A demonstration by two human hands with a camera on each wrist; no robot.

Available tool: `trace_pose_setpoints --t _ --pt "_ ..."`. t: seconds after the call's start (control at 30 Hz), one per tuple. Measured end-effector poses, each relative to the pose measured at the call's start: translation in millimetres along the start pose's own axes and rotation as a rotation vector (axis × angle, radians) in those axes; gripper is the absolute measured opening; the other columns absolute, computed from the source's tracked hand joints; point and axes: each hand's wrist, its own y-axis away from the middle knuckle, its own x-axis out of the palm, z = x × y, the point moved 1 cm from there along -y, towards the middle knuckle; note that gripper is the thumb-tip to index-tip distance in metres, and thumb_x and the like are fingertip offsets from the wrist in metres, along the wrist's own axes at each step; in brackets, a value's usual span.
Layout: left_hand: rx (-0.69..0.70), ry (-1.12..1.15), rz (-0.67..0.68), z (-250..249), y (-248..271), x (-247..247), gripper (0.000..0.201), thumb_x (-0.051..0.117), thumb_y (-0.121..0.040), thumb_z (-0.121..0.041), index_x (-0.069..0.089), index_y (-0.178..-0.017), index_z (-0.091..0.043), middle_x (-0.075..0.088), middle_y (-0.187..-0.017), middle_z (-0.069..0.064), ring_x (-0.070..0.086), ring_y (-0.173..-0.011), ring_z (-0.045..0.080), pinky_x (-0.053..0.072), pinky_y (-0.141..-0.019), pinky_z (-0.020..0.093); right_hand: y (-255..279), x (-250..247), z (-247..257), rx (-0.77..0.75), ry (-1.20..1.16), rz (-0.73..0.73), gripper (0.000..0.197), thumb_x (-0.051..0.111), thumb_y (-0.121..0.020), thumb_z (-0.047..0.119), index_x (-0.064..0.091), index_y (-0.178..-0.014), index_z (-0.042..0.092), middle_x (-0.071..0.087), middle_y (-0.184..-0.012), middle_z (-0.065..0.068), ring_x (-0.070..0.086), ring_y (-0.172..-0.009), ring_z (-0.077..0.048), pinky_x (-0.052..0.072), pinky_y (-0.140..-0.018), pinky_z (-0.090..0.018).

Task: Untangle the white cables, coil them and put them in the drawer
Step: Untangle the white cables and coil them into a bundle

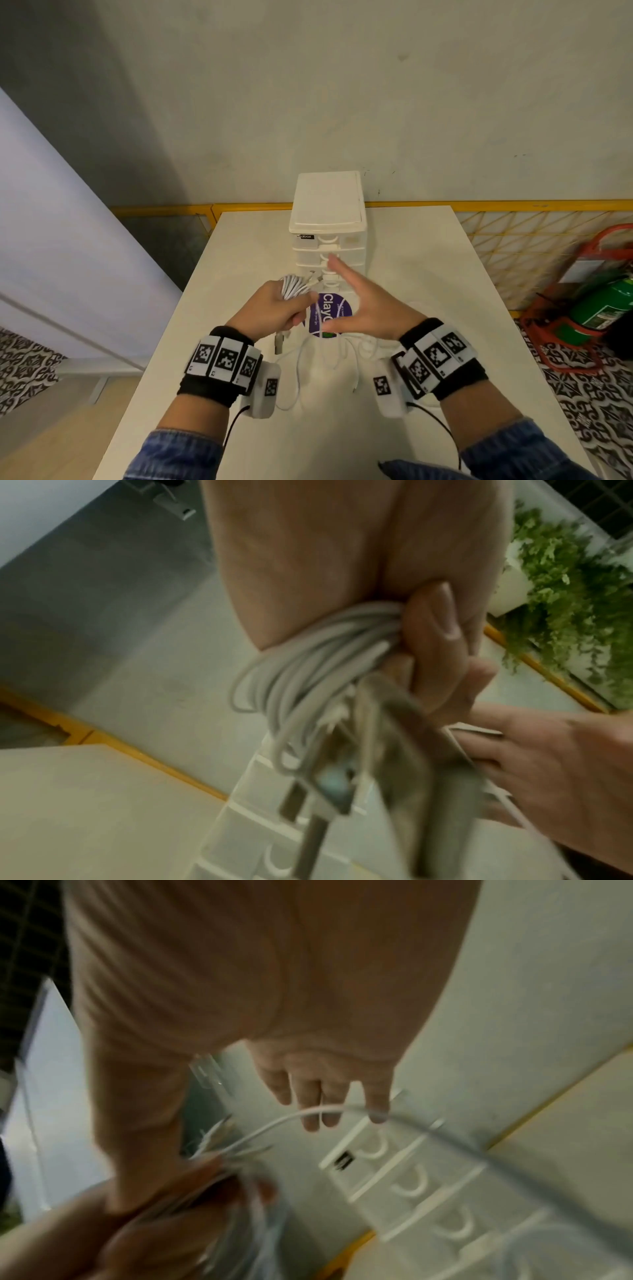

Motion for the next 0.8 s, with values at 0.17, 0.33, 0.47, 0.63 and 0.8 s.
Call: trace_pose_setpoints --t 0.17,0.33,0.47,0.63,0.8 --pt "0.059 0.145 -0.028 -13.4 2.3 -2.7 0.042 0.058 -0.094 -0.015 0.048 -0.053 -0.010 0.042 -0.041 -0.001 0.032 -0.037 0.012 0.027 -0.040 0.020 -13.0 28.3 -1.4 0.021 -0.263 -0.063 0.055 0.064 -0.086 0.016 0.042 -0.136 0.024 0.069 -0.087 -0.007 0.062 -0.065 -0.017 0.051 -0.063 -0.027" --pt "-0.058 -0.044 -0.011 -0.2 4.1 -23.3 0.025 0.071 -0.085 -0.024 0.057 -0.072 -0.007 0.049 -0.049 -0.002 0.038 -0.041 0.011 0.033 -0.041 0.018 -5.5 -17.3 -20.1 0.005 -0.169 -0.349 0.012 0.062 -0.087 0.016 0.069 -0.077 0.018 0.064 -0.064 0.015 0.053 -0.059 0.005 0.041 -0.065 -0.012" --pt "-0.053 0.171 0.248 -1.4 9.9 3.3 0.031 0.064 -0.087 -0.031 0.060 -0.068 -0.008 0.036 -0.043 -0.002 0.028 -0.037 0.012 0.022 -0.039 0.019 -10.2 -35.7 -15.2 -0.082 -0.110 -0.502 0.016 0.061 -0.088 0.013 0.070 -0.088 0.026 0.069 -0.090 0.014 0.061 -0.086 0.005 0.042 -0.081 -0.007" --pt "0.161 0.661 0.309 -30.7 2.3 32.0 0.031 0.047 -0.093 -0.030 0.058 -0.070 -0.012 0.030 -0.042 -0.003 0.021 -0.032 0.008 0.021 -0.036 0.015 -23.3 -18.9 -16.4 -0.081 -0.295 -0.545 0.025 0.051 -0.094 0.012 0.065 -0.100 0.031 0.066 -0.108 0.004 0.060 -0.099 0.000 0.043 -0.091 -0.014" --pt "0.337 1.167 0.226 -51.7 -12.4 19.1 0.035 0.034 -0.098 -0.035 0.052 -0.083 -0.010 0.039 -0.042 -0.010 0.031 -0.030 0.000 0.022 -0.037 0.013 -22.2 24.3 -26.1 -0.012 -0.265 -0.421 0.026 0.047 -0.096 0.017 0.061 -0.117 0.009 0.066 -0.096 0.011 0.059 -0.086 0.002 0.047 -0.085 -0.024"
